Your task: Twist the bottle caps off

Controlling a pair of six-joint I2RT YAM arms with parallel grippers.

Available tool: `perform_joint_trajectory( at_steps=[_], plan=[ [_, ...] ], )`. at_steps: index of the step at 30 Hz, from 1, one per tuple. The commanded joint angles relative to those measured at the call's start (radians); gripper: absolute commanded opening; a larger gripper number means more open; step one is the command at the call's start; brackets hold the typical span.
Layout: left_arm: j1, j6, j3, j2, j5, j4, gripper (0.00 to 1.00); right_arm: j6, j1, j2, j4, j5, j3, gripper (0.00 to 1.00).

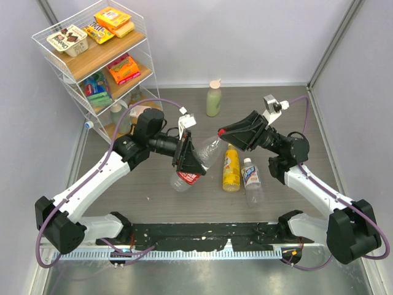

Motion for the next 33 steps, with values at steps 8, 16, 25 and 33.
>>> perform_joint_trajectory(
  at_steps=[8,16,25,33],
  plan=[
    [0.006,0.167,0.058,-0.005,-0.172,-0.150,0.26,-0.292,0.011,-0.141,-0.526,0.138,0.089,1.00],
    [0.008,0.283,0.080,-0.028,-0.460,-0.316,0.26,-0.430,0.008,-0.166,-0.883,0.330,0.183,1.00],
    [0.008,0.337,0.072,-0.071,-0.827,-0.388,0.26,-0.425,0.010,-0.050,-1.030,0.335,0.264,1.00],
    [0.006,0.340,0.051,-0.096,-1.004,-0.378,0.26,-0.366,0.011,0.047,-1.001,0.286,0.279,1.00]
  ],
)
